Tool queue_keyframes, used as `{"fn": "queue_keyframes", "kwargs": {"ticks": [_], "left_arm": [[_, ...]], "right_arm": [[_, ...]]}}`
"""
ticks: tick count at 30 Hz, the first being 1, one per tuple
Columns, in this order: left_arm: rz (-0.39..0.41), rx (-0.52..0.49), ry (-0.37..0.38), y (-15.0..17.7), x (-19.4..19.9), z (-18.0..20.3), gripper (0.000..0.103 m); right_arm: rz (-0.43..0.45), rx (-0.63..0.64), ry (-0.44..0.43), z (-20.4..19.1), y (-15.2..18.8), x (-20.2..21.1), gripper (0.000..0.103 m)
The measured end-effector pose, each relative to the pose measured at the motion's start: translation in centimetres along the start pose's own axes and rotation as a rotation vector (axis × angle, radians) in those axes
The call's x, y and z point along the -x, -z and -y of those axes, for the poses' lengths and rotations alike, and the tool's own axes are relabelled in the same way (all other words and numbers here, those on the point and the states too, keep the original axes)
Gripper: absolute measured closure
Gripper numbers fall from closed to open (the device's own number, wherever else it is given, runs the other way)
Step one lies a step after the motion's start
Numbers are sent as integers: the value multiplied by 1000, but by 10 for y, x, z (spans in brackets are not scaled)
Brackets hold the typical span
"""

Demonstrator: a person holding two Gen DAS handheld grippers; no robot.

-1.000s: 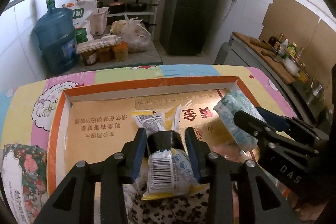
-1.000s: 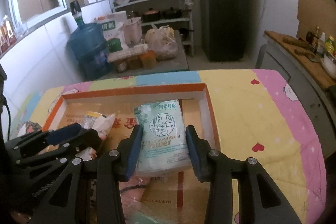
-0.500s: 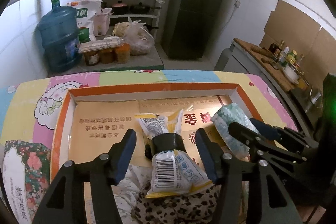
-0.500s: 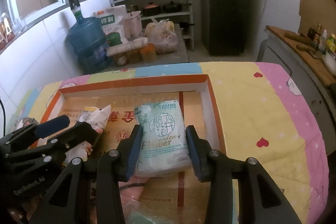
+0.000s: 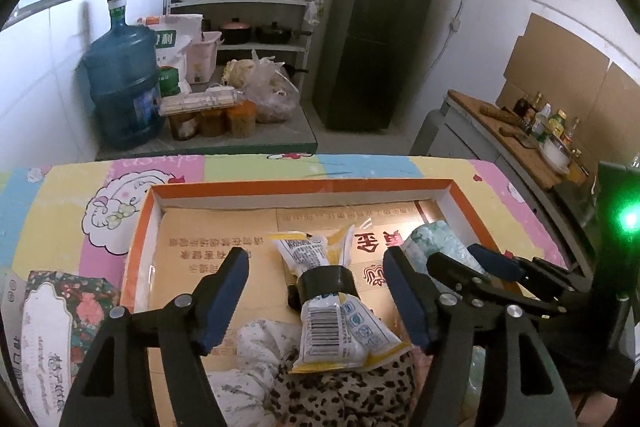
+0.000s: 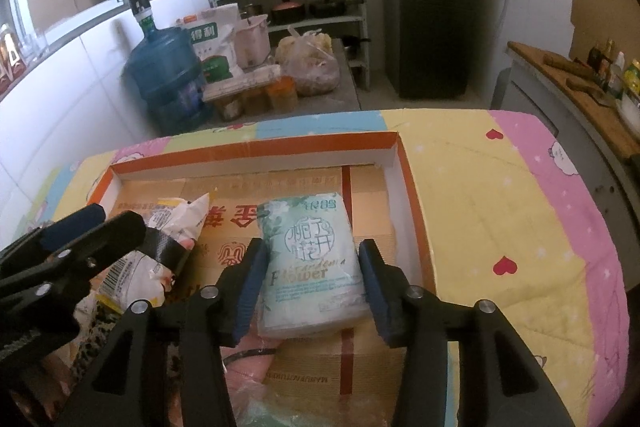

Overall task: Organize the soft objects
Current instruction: 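Open the left gripper over the box while the right gripper releases the tissue packet, then raise both open grippers and move them toward the plush bunnies on the bed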

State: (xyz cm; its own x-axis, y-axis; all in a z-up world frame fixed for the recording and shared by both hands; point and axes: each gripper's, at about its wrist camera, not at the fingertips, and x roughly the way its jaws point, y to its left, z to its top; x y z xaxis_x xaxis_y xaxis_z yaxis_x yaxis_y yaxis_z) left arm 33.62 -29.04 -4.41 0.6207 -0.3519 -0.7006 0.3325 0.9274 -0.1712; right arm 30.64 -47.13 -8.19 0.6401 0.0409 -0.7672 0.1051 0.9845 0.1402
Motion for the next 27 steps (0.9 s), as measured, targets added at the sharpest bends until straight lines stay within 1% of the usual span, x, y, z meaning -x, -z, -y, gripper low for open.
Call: {"fn": "queue_keyframes", "kwargs": {"ticks": [1, 2, 3, 10, 16, 23, 24, 26, 27], "left_arm": [[3, -3, -2, 0, 1, 1, 34], [6, -6, -3, 0, 2, 1, 34], [9, -9, -5, 1, 3, 2, 34], [34, -31, -13, 2, 11, 7, 33], [51, -40, -16, 3, 20, 9, 34], [77, -53, -20, 6, 32, 8, 33], [84, -56, -19, 6, 35, 9, 32], [92, -59, -14, 7, 39, 9, 22], [96, -60, -11, 7, 41, 9, 20]], "right_arm": [[-1, -1, 0, 0, 0, 0, 46], [-3, -1, -2, 0, 0, 0, 40], [-1, 0, -2, 0, 0, 0, 39], [22, -3, 10, -5, 2, 5, 38], [75, 15, 36, -14, 4, 23, 38], [113, 13, 53, -17, 8, 40, 37], [118, 13, 54, -17, 9, 43, 37], [130, 11, 56, -19, 11, 49, 37], [134, 11, 58, -19, 12, 51, 37]]}}
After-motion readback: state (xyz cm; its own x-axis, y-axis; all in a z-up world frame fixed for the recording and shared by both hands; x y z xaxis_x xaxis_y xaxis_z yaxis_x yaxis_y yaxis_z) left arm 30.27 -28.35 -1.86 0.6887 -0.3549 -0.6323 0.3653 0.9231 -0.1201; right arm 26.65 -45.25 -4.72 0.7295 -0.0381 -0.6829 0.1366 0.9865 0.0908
